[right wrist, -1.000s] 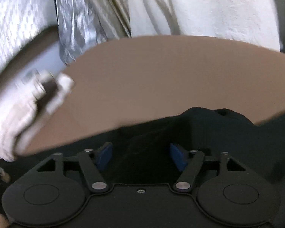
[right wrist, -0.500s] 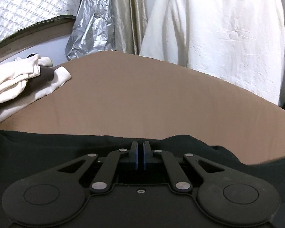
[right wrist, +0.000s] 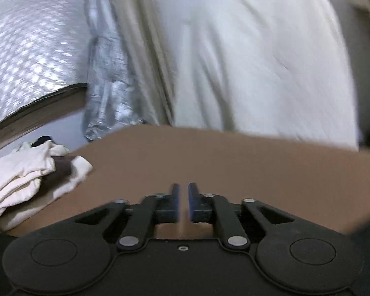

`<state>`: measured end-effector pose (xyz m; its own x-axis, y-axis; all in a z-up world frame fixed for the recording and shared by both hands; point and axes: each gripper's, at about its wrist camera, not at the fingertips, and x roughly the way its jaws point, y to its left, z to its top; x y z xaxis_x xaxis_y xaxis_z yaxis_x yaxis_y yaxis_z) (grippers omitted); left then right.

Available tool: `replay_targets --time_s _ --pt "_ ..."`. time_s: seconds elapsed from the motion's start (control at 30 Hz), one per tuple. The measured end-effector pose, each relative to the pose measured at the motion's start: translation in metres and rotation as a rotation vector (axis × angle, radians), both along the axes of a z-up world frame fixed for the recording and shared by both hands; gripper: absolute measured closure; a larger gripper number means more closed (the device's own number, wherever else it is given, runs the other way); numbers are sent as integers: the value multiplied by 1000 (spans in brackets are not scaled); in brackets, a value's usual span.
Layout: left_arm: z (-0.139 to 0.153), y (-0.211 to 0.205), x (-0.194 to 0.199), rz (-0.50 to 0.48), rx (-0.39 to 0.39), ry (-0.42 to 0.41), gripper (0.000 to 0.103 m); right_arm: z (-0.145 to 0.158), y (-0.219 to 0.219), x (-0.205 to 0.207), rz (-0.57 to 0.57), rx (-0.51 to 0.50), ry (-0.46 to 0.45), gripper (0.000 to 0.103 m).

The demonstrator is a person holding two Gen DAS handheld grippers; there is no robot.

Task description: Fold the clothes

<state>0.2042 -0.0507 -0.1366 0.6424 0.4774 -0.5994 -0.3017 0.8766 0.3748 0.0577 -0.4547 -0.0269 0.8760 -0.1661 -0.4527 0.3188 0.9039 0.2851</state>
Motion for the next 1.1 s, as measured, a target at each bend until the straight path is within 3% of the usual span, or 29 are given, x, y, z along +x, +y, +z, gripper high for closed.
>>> replay_targets --time_s 0.03,0.1,0.17,0.23,0.37,0.53,0.63,0.7,0.73,0.77,0.8,0.87,0.93,1.1 --pt "-5 1 -1 8 -19 27 96 -5 -3 -9 -2 39 28 53" --pt "0 4 -21 37 -126 -22 85 -7 -13 -27 -9 89 105 53" --pt "5 8 -39 63 -222 -63 60 -5 -24 -37 -45 124 201 52" --pt "8 7 -54 53 -226 -43 57 -2 -44 -61 -119 204 249 51" --pt "13 -3 -91 23 -225 7 33 -3 -83 -122 -227 311 280 47" --pt "12 -14 -123 -11 -419 88 30 -7 -130 -187 -327 348 340 46" --pt "8 -18 -131 39 -476 131 29 -19 -149 -218 -391 405 266 48" --pt "7 -19 -134 80 -483 132 29 -28 -161 -237 -432 444 208 65" --pt "8 -21 -133 96 -451 127 29 -27 -160 -240 -441 432 205 81" --pt "9 -22 -133 114 -419 120 29 -24 -155 -239 -445 404 214 82" --pt "11 -23 -134 136 -383 108 29 -20 -150 -238 -448 375 224 79" --pt "17 -26 -138 166 -328 75 29 -10 -139 -236 -450 312 243 54" --pt "20 -24 -144 170 -345 65 29 4 -131 -240 -466 239 254 44" --pt "6 -21 -159 151 -603 131 29 5 -138 -260 -501 310 255 38"
